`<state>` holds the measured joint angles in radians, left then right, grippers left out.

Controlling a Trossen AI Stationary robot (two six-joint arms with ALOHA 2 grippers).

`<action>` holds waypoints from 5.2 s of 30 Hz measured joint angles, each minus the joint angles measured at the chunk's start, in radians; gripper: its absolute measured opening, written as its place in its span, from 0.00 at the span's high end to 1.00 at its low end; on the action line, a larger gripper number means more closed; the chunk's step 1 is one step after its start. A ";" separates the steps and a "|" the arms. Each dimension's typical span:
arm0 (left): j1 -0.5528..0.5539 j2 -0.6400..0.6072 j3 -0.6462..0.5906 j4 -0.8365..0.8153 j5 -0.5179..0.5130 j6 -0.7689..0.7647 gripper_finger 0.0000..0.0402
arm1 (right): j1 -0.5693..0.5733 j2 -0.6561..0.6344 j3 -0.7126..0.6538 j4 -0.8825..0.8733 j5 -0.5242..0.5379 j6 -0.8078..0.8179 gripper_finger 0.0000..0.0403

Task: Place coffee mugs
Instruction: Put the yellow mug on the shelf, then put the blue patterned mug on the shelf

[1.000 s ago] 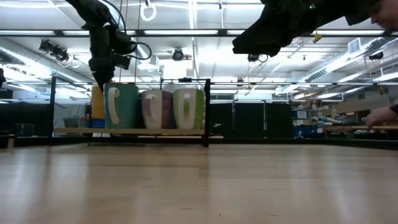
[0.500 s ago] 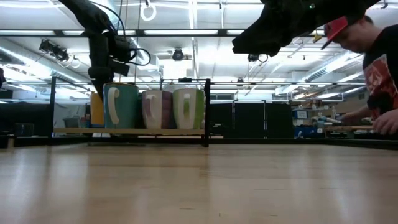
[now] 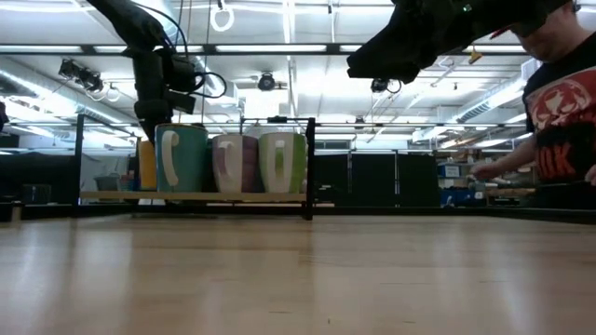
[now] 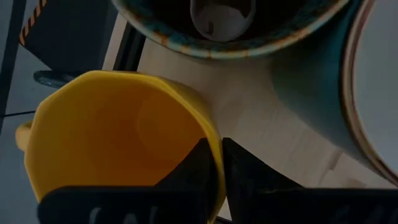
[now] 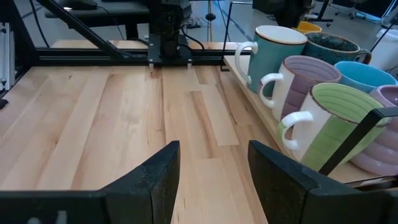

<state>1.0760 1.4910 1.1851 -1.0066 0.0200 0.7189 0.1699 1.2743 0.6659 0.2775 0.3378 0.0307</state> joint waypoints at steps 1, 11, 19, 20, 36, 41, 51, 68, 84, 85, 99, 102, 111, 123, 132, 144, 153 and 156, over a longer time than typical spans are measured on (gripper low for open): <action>0.000 0.000 -0.003 0.002 -0.002 -0.001 0.91 | 0.000 0.000 0.000 0.000 0.000 0.000 0.52; 0.000 -0.003 -0.061 0.067 -0.026 0.005 0.91 | 0.000 0.000 0.000 0.008 0.000 -0.005 0.52; -0.001 -0.003 -0.061 0.068 -0.042 -0.001 0.90 | 0.000 0.000 0.000 0.010 0.000 -0.005 0.52; -0.002 -0.003 -0.062 0.070 -0.047 -0.005 0.89 | 0.000 0.000 0.000 0.010 0.000 -0.005 0.52; -0.026 0.001 -0.016 0.013 -0.131 -0.028 0.67 | 0.000 0.000 0.000 0.014 0.000 -0.008 0.52; -0.026 0.001 -0.014 -0.018 -0.121 -0.028 0.66 | 0.000 0.000 0.000 0.014 0.000 -0.008 0.52; -0.026 0.001 -0.014 -0.090 -0.121 -0.019 0.66 | 0.000 0.000 0.000 0.021 0.000 -0.010 0.52; -0.026 -0.086 -0.013 -0.084 -0.121 -0.016 0.66 | 0.000 0.000 0.000 0.023 0.000 -0.016 0.52; -0.131 -0.265 -0.013 -0.046 -0.120 -0.053 0.66 | -0.010 0.000 0.000 0.016 0.000 -0.049 0.52; -0.147 -0.280 -0.013 -0.035 -0.120 -0.054 0.66 | -0.012 0.000 0.000 0.011 0.000 -0.055 0.52; -0.449 -0.380 -0.013 0.343 0.200 -0.549 0.66 | -0.055 -0.001 0.210 -0.536 -0.079 -0.066 0.52; -0.520 -0.365 -0.013 0.366 0.203 -0.576 0.66 | -0.055 -0.001 0.260 -0.650 -0.114 -0.078 0.52; -0.699 -0.299 -0.016 0.471 0.179 -0.581 0.66 | -0.012 -0.001 0.318 -1.005 -0.333 0.072 0.52; -0.892 -0.157 -0.015 0.646 0.129 -0.627 0.66 | 0.206 0.000 0.324 -1.084 -0.404 0.378 0.53; -1.050 -0.121 -0.015 0.657 0.002 -0.715 0.66 | 0.382 0.124 0.501 -1.330 -0.312 0.490 0.53; -1.189 -0.121 -0.015 0.652 -0.066 -0.876 0.66 | 0.511 0.315 0.659 -1.527 -0.435 0.413 0.53; -1.205 -0.121 -0.015 0.640 -0.080 -0.891 0.66 | 0.572 0.445 0.739 -1.693 -0.484 0.311 0.53; -1.204 -0.121 -0.015 0.636 -0.089 -0.891 0.66 | 0.588 0.467 0.755 -1.689 -0.516 0.299 0.53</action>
<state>-0.1284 1.3701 1.1698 -0.3708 -0.0690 -0.1719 0.7577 1.7416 1.4205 -1.4118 -0.1782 0.3300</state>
